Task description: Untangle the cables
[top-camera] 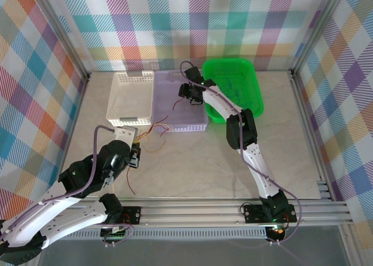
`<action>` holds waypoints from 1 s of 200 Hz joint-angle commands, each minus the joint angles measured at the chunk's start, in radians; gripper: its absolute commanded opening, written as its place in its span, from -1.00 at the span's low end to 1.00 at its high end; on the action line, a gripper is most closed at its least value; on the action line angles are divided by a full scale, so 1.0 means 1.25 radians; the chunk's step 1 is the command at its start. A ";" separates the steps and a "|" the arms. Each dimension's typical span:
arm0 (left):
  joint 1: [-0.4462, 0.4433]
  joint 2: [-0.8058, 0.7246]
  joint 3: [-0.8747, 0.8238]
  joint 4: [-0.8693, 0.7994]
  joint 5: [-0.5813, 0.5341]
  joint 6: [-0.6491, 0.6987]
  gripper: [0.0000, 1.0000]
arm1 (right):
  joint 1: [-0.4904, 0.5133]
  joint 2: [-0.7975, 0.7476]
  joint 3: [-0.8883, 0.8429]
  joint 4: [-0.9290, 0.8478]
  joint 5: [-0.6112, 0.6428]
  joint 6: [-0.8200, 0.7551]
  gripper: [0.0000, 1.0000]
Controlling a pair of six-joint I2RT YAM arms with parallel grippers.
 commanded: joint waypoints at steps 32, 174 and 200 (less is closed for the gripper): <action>0.009 0.010 -0.004 0.023 0.004 0.013 -1.00 | 0.007 0.005 0.032 0.075 -0.031 0.016 -0.74; 0.009 0.007 -0.005 0.020 0.016 0.012 -1.00 | 0.049 -0.081 -0.024 0.031 0.066 -0.032 0.36; 0.009 0.008 -0.005 0.020 0.020 0.012 -1.00 | 0.039 -0.068 -0.022 0.025 0.065 -0.009 0.56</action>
